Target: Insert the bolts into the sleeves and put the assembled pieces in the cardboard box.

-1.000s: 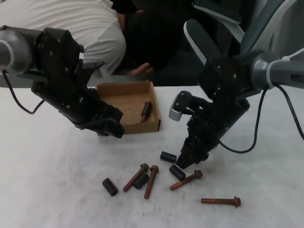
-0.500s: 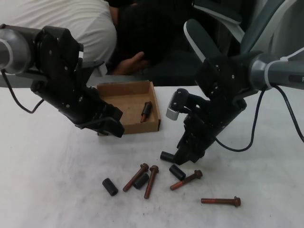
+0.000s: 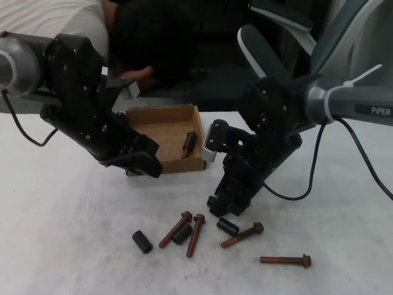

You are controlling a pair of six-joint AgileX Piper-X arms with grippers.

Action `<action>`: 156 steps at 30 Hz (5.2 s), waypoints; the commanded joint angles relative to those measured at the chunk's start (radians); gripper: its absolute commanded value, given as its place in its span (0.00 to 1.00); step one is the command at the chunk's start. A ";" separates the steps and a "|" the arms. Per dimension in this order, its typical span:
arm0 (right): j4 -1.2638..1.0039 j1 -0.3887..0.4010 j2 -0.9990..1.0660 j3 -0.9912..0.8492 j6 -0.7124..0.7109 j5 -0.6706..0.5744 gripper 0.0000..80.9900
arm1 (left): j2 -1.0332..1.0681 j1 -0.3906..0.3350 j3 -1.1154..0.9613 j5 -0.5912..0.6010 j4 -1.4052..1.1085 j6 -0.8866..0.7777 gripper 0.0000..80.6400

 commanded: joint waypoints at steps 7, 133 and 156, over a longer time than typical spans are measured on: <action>-0.003 0.011 0.024 -0.015 -0.004 0.007 0.08 | -0.018 -0.003 -0.010 0.006 -0.002 0.004 0.51; 0.130 -0.090 -0.044 -0.065 0.333 -0.172 0.01 | 0.153 -0.270 -0.010 -0.275 0.030 0.032 0.01; -0.187 -0.202 -0.062 -0.065 0.334 -0.531 0.00 | 0.040 -0.083 -0.151 -0.040 -0.264 -0.041 0.01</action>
